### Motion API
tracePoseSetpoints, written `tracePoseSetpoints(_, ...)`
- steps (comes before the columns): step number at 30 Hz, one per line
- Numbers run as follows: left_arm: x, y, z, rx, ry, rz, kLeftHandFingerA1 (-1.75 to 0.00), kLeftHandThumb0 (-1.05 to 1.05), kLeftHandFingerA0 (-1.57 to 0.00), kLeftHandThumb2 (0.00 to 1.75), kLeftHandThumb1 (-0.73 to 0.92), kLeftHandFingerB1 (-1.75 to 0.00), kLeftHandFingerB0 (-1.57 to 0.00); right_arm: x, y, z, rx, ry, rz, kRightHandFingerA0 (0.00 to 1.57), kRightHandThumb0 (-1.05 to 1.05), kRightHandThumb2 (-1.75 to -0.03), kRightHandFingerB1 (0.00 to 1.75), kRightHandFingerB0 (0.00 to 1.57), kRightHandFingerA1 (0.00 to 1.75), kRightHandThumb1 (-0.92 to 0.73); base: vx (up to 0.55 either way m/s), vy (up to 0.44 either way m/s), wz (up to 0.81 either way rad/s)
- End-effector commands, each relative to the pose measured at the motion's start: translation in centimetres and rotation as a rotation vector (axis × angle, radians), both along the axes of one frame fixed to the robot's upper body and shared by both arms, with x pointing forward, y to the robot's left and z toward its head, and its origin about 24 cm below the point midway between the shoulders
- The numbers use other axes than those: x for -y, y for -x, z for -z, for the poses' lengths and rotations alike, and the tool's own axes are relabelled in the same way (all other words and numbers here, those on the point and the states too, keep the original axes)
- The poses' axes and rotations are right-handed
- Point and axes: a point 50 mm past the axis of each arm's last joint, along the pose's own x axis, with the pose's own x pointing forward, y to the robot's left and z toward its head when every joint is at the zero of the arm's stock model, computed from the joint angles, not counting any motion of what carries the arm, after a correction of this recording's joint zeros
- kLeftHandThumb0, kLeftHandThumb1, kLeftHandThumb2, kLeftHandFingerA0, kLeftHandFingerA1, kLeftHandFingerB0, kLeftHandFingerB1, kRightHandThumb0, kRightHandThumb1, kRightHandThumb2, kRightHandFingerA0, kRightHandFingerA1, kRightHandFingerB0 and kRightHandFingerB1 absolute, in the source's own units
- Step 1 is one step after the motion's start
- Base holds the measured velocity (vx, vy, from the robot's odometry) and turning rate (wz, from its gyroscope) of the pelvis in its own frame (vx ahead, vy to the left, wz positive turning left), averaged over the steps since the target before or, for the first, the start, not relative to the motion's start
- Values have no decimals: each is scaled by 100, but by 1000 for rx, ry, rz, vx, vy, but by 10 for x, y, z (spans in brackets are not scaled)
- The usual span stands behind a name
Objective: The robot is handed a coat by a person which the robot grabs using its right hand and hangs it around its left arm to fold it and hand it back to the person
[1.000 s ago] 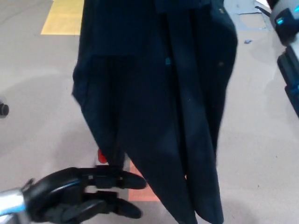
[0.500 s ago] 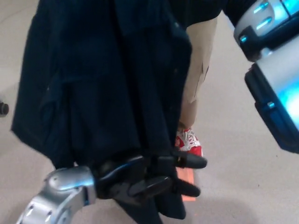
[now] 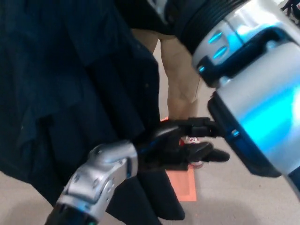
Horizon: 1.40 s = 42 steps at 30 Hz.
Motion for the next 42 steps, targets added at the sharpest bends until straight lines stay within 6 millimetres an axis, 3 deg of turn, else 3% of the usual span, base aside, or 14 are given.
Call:
tracePoseSetpoints(1, -1, -27, -6, 52, -59, -178, -34, -52, -32, 65, 83, -35, -33, -21, 36, -28, 84, -15, -154, 87, -23, -57, 63, 88, 109, -59, 0, 0, 0)
tracePoseSetpoints(4, -1, -32, -7, 55, -60, -194, -34, -52, -32, 65, 83, -35, -33, -23, 39, -28, 118, 2, -157, 87, -23, -57, 63, 88, 109, -59, 0, 0, 0)
tracePoseSetpoints(5, -1, -39, -10, 78, -89, -218, -32, -51, -28, 67, 91, -31, -24, -25, 45, -32, 64, -32, -222, 94, -39, -65, 71, 94, 79, -86, 0, 0, 0)
tracePoseSetpoints(10, -1, -52, -16, 117, -129, -258, -32, -51, -28, 67, 91, -31, -24, -28, 54, -38, -19, -77, -329, 94, -39, -65, 71, 94, 79, -86, 0, 0, 0)
tracePoseSetpoints(11, -6, -65, -27, 230, -242, -337, -36, -54, -29, 67, 91, -32, -27, -27, 70, -48, 70, -116, -394, 89, -17, -66, 90, 83, 112, -80, 0, 0, 0)
tracePoseSetpoints(22, -13, -73, -37, 395, -282, -411, -51, -53, -47, 66, 87, -38, -42, -24, 77, -57, 29, -132, -464, 103, -20, -63, 88, 86, 106, -80, 0, 0, 0)
tracePoseSetpoints(23, -33, -83, -41, 318, -266, -483, -39, -79, -5, 94, 63, -39, -10, -7, 72, -69, -2, -165, -456, 118, -39, -65, 70, 108, 73, -87, 0, 0, 0)
tracePoseSetpoints(24, -63, -94, -49, 202, -219, -587, -35, -90, -3, 97, 67, -37, -9, 25, 66, -88, -30, -211, -440, 117, -39, -66, 71, 110, 79, -86, 0, 0, 0)
tracePoseSetpoints(30, -82, -98, -54, 212, -213, -632, -41, -83, -5, 99, 63, -33, -1, 51, 60, -97, -75, -233, -392, 113, -40, -66, 68, 113, 65, -87, 0, 0, 0)
tracePoseSetpoints(31, -92, -99, -57, 227, -218, -656, -29, -76, -19, 65, 78, -28, -18, 66, 56, -99, -66, -244, -372, 109, -39, -65, 68, 101, 61, -86, 0, 0, 0)
tracePoseSetpoints(35, -107, -100, -62, 250, -223, -693, -29, -76, -19, 65, 78, -28, -18, 89, 51, -101, -63, -253, -339, 109, -39, -65, 68, 101, 61, -86, 0, 0, 0)
tracePoseSetpoints(36, -121, -101, -68, 243, -191, -718, -49, -37, 0, 102, 44, -47, 0, 125, 48, -103, 5, -245, -173, 105, -41, -67, 68, 112, 55, -85, 0, 0, 0)
tracePoseSetpoints(39, -125, -101, -67, 239, -191, -726, -49, -37, 0, 103, 45, -47, 0, 135, 49, -100, 14, -249, -125, 106, -41, -67, 68, 112, 55, -85, 0, 0, 0)
tracePoseSetpoints(42, -142, -98, -66, 258, -217, -758, -49, -36, 0, 105, 48, -46, 0, 184, 41, -94, 35, -288, -37, 103, -35, -66, 70, 109, 56, -87, 0, 0, 0)
